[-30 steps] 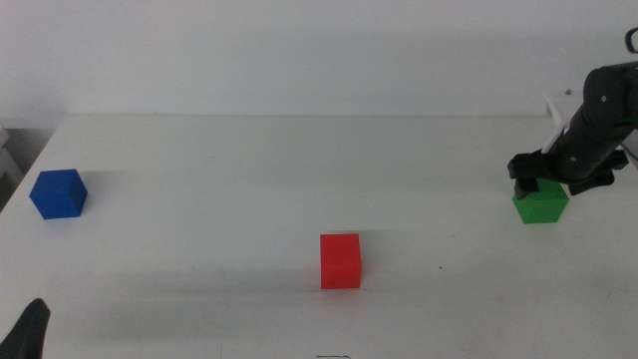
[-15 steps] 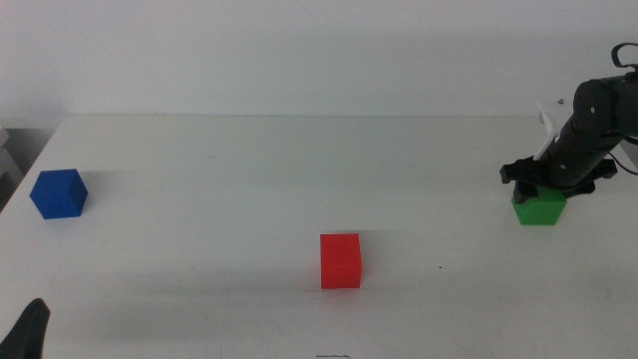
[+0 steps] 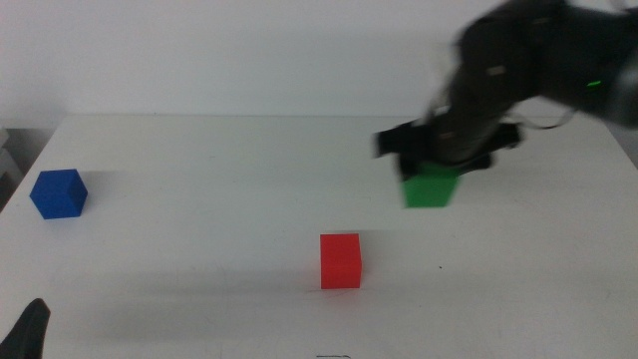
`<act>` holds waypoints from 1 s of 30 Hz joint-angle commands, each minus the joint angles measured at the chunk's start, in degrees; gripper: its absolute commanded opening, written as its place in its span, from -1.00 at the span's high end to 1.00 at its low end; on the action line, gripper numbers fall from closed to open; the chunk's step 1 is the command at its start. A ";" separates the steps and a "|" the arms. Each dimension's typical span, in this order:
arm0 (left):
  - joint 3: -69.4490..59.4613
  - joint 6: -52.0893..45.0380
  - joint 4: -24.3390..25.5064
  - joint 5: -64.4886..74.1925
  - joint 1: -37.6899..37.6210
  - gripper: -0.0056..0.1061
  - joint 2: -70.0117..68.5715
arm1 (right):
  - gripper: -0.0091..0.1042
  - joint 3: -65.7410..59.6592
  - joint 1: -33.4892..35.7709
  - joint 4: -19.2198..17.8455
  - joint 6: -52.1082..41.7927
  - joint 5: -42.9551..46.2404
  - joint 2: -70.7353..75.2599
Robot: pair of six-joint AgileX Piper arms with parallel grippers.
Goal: Stack red cubes first, then green, then blue cubes in a specific spot.
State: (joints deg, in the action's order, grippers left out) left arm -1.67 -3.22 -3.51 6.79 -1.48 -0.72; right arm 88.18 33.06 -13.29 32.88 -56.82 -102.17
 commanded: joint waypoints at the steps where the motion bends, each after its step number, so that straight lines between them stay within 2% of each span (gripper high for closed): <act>1: 0.15 0.11 -0.53 -4.22 -0.39 -0.78 -1.15 | 0.86 4.71 4.61 -2.97 4.94 -2.01 0.49; 5: 0.15 0.11 -0.53 -4.22 -0.39 -0.78 -1.15 | 0.86 9.17 9.88 -5.10 12.48 -5.90 -3.80; 10: 0.15 0.11 -0.53 -4.22 -0.39 -0.78 -1.15 | 0.86 11.49 13.88 -7.15 17.17 -6.01 -7.85; 15: 0.15 0.11 -0.53 -4.22 -0.39 -0.78 -1.15 | 0.86 12.53 14.68 -7.46 17.34 -5.32 -9.94; 21: 0.15 0.11 -0.53 -4.22 -0.39 -0.78 -1.15 | 0.86 12.53 14.68 -10.28 17.34 -3.96 -11.50; 30: 0.15 0.11 -0.53 -4.22 -0.39 -0.78 -1.15 | 0.86 12.53 14.73 -9.77 17.34 -1.99 -12.64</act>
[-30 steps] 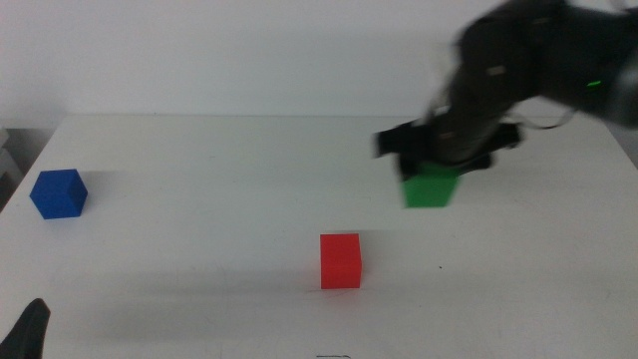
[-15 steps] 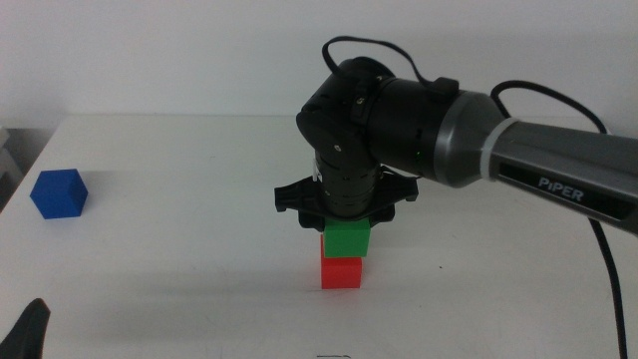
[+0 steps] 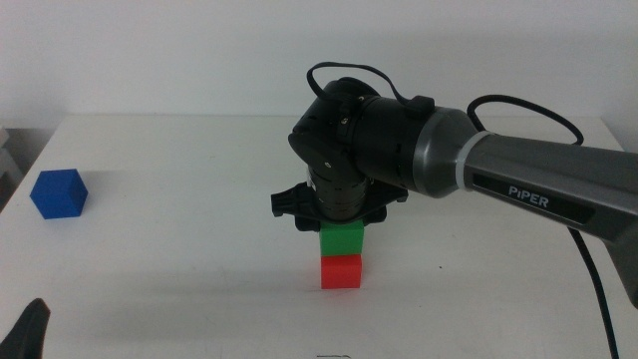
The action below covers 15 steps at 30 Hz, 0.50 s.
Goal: Stack red cubes first, then green, then blue cubes in a specific spot.
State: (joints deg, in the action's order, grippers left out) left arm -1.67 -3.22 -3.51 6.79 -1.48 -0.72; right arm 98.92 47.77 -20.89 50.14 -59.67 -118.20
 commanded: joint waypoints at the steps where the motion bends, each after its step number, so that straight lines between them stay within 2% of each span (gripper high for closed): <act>1: 0.15 0.11 -0.53 -4.22 -0.39 -0.78 -1.15 | 0.86 1.78 0.02 -2.17 0.09 0.71 3.26; 4: 0.15 0.11 -0.53 -4.22 -0.39 -0.78 -1.15 | 0.86 1.78 0.02 -2.17 0.09 0.42 3.05; 7: 0.15 0.11 -0.53 -4.22 -0.39 -0.78 -1.15 | 0.86 1.78 -0.02 -0.50 0.09 -0.48 2.27; 15: 0.15 0.11 -0.53 -4.22 -0.39 -0.78 -1.15 | 0.86 1.78 -0.02 -0.64 0.95 -1.23 2.14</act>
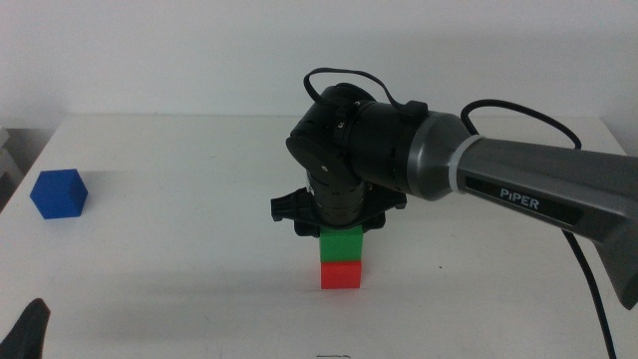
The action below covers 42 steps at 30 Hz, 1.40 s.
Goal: Stack red cubes first, then green, then blue cubes in a specific spot.
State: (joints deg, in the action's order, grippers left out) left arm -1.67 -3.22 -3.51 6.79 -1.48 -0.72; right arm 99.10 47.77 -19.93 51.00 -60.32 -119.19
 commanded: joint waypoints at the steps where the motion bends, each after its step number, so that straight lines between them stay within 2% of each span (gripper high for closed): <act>1: 0.15 0.11 -0.53 -4.22 -0.39 -0.78 -1.15 | 0.86 1.60 -0.02 -1.60 0.08 -0.58 3.13; 2: 0.15 0.11 -0.53 -4.22 -0.39 -0.78 -1.15 | 0.85 1.60 -0.02 -1.60 0.08 -0.58 3.13; 3: 0.15 0.11 -0.53 -4.22 -0.39 -0.78 -1.15 | 0.69 1.60 -0.02 -1.41 0.26 -0.58 3.07; 4: 0.15 0.11 -0.53 -4.22 -0.39 -0.78 -1.15 | 0.30 1.60 -0.02 -1.03 0.26 -0.63 2.76; 5: 0.15 0.11 -0.53 -4.22 -0.39 -0.78 -1.15 | 0.12 1.60 -0.02 -0.98 0.26 -0.51 2.76; 6: 0.15 0.11 -0.53 -4.22 -0.39 -0.78 -1.15 | -0.15 1.60 -0.02 -1.15 0.26 -0.27 2.76; 9: 0.15 0.11 -0.53 -4.22 -0.39 -0.78 -1.15 | -0.48 1.60 -0.02 -1.65 0.26 -0.15 2.76; 13: 0.15 0.11 -0.53 -4.22 -0.39 -0.78 -1.15 | -0.82 1.60 -0.02 -1.81 0.26 0.06 2.92; 24: 0.15 0.11 -0.53 -4.22 -0.39 -0.78 -1.15 | -0.82 2.21 3.27 -1.33 1.35 -3.98 15.21; 27: 0.15 0.11 -0.53 -4.22 -0.39 -0.78 -1.15 | -0.82 1.37 3.45 -1.10 -1.96 -7.17 19.64; 29: 0.15 0.11 -0.53 -4.22 -0.39 -0.78 -1.15 | -0.82 -0.99 3.26 0.32 -8.75 -6.84 24.07; 34: 0.15 0.11 -0.53 -4.22 -0.39 -0.78 -1.15 | -0.82 -14.86 -0.40 8.08 -30.69 1.24 39.72; 42: 0.15 0.11 -0.53 -4.22 -0.39 -0.78 -1.15 | -0.82 -37.13 -7.93 13.56 -48.56 7.39 67.94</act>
State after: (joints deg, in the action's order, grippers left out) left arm -1.67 -3.22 -3.51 6.79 -1.48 -0.72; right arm 63.55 40.62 -7.52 6.98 -57.65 -56.78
